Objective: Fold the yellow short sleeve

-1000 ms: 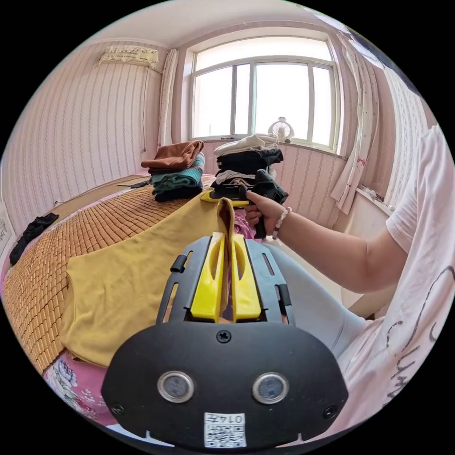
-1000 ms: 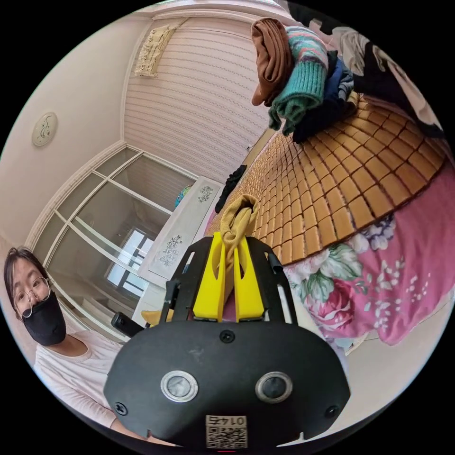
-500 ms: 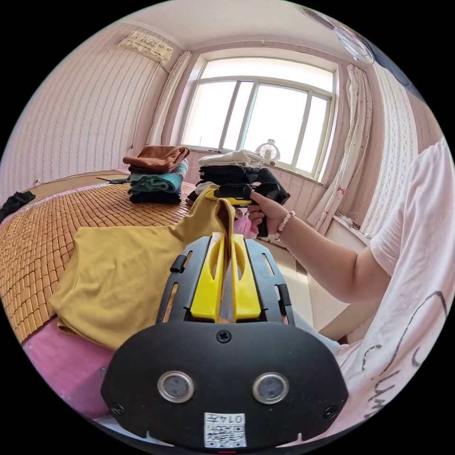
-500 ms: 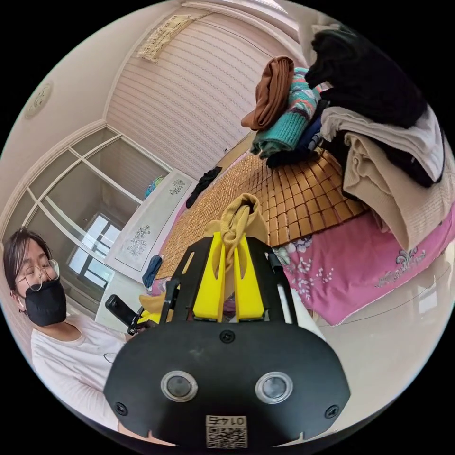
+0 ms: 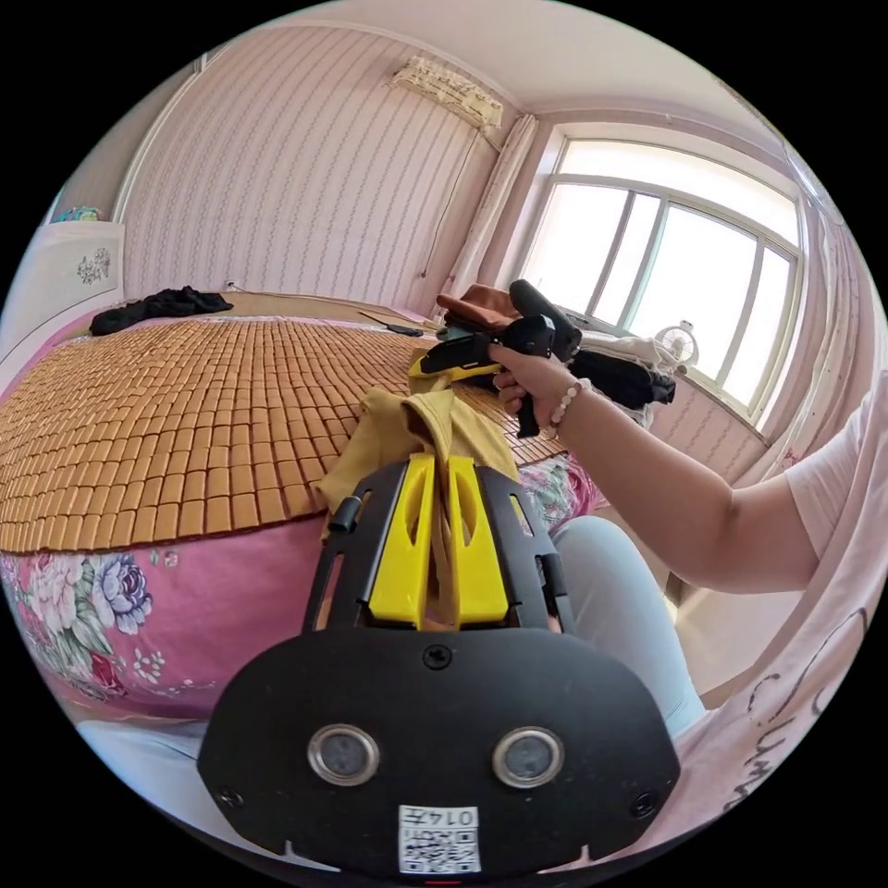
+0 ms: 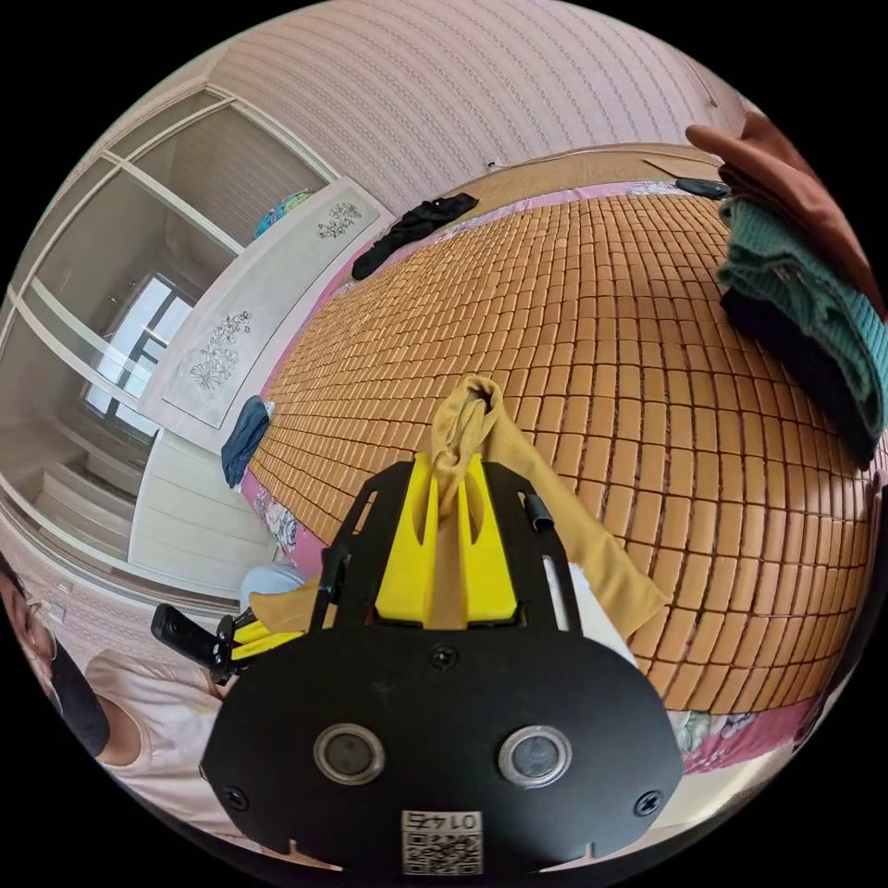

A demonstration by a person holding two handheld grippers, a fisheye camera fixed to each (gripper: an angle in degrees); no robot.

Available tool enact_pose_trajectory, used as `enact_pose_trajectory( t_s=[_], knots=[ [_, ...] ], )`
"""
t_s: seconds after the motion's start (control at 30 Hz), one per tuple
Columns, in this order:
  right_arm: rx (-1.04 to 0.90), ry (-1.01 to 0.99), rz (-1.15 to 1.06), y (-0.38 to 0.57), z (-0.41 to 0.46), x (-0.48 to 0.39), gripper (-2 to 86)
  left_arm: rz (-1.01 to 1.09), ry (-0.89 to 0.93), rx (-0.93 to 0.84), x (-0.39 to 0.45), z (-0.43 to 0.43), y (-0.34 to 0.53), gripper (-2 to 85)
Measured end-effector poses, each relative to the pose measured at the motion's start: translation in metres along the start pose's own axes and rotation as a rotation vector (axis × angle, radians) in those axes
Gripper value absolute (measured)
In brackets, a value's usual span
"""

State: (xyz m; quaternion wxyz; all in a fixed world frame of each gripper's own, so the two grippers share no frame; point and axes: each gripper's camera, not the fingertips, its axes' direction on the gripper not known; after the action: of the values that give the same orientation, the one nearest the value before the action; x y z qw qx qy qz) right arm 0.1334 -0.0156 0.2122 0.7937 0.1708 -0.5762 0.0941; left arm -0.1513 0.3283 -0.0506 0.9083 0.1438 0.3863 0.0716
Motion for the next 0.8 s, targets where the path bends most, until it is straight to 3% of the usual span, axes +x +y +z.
enact_pose_trajectory(
  t_s=[0.37, 0.6, 0.8],
  knots=[
    [-0.022, -0.044, -0.115, -0.032, 0.024, -0.042, 6.3, -0.008, -0.177, -0.179, -0.048, -0.019, 0.020, 2.6],
    [-0.113, 0.048, -0.189, -0.046, 0.029, -0.063, 5.7, -0.082, -0.162, -0.090, -0.068, -0.031, 0.015, 5.1],
    [-0.059, 0.143, -0.203, -0.061, 0.037, -0.074, 6.1, -0.188, -0.093, -0.043, -0.089, -0.001, -0.004, 6.1]
  ],
)
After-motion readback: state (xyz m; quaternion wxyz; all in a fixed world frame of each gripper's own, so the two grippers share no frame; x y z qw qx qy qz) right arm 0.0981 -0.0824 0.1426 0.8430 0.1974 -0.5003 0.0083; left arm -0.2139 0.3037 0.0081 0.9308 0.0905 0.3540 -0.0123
